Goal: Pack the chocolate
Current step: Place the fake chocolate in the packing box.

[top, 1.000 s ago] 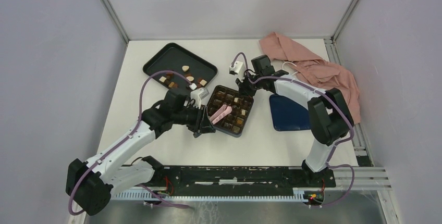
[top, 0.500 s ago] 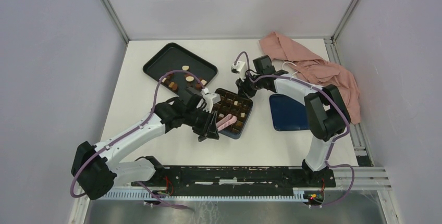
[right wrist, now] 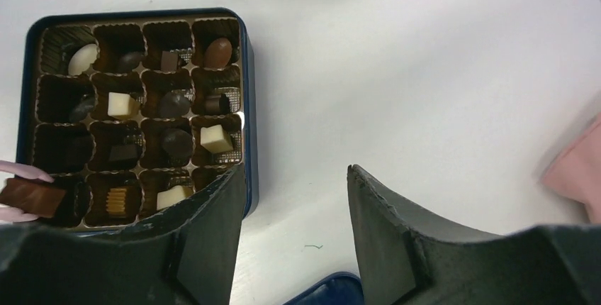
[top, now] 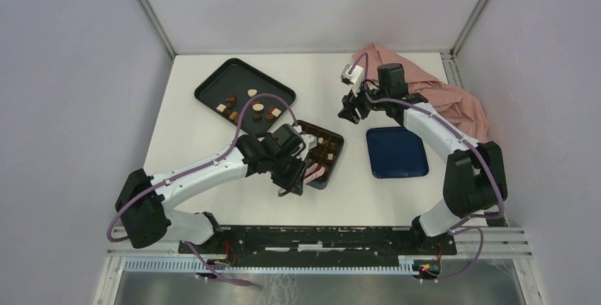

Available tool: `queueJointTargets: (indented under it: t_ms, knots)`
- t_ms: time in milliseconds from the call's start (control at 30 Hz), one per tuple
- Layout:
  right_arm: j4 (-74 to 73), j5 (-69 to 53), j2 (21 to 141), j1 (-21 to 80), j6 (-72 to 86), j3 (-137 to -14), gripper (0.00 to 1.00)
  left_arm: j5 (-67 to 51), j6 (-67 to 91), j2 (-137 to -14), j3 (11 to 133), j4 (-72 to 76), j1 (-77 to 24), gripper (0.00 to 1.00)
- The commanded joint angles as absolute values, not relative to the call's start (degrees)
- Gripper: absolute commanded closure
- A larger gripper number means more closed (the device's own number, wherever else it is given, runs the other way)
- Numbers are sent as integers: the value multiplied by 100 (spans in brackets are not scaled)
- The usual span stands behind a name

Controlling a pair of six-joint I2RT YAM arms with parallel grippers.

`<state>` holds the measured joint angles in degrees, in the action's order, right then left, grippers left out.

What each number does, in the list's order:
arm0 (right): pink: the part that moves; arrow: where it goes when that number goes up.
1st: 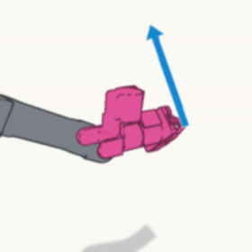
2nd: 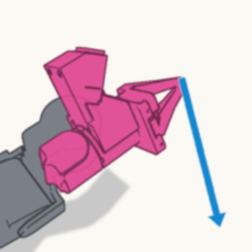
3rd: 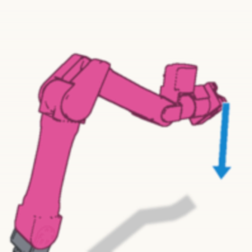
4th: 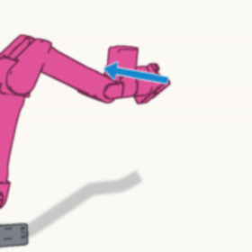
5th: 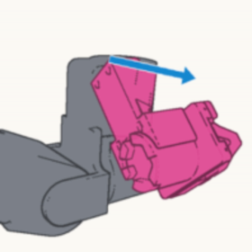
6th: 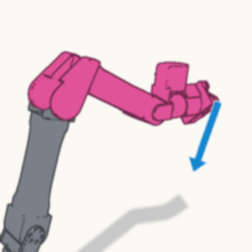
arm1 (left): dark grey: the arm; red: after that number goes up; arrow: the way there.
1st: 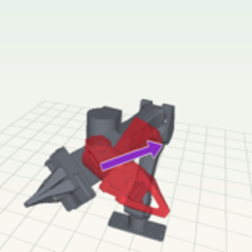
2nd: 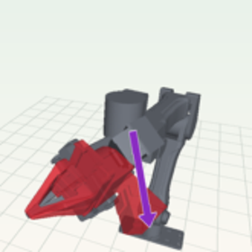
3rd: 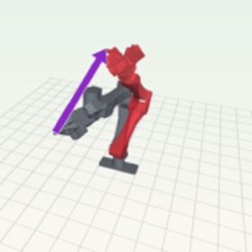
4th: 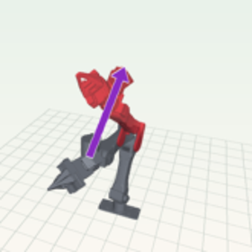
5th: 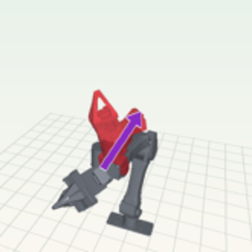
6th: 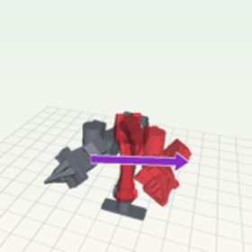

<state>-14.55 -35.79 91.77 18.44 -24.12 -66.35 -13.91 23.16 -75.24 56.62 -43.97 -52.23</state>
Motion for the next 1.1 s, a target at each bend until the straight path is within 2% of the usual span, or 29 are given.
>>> queueJointTargets:
  t_ms: [0, 233, 733, 1067]
  knots:
    - [-1226, -4038, 8888, 1713, -2505, -6525, 40, -963, 2509, -7807, 6020, -4454, -5323, 97]
    - [-1230, -4200, 8834, 1617, -2514, -6473, 40, -1039, 2479, -8036, 6179, -4376, -5378, 93]
    - [-1222, -4322, 8799, 1492, -2505, -6447, 40, -1099, 2566, -8079, 6082, -4360, -5431, 66]
    - [-1222, -4351, 8785, 1441, -2505, -6441, 39, -1203, 2593, -8098, 6072, -4355, -5439, 62]
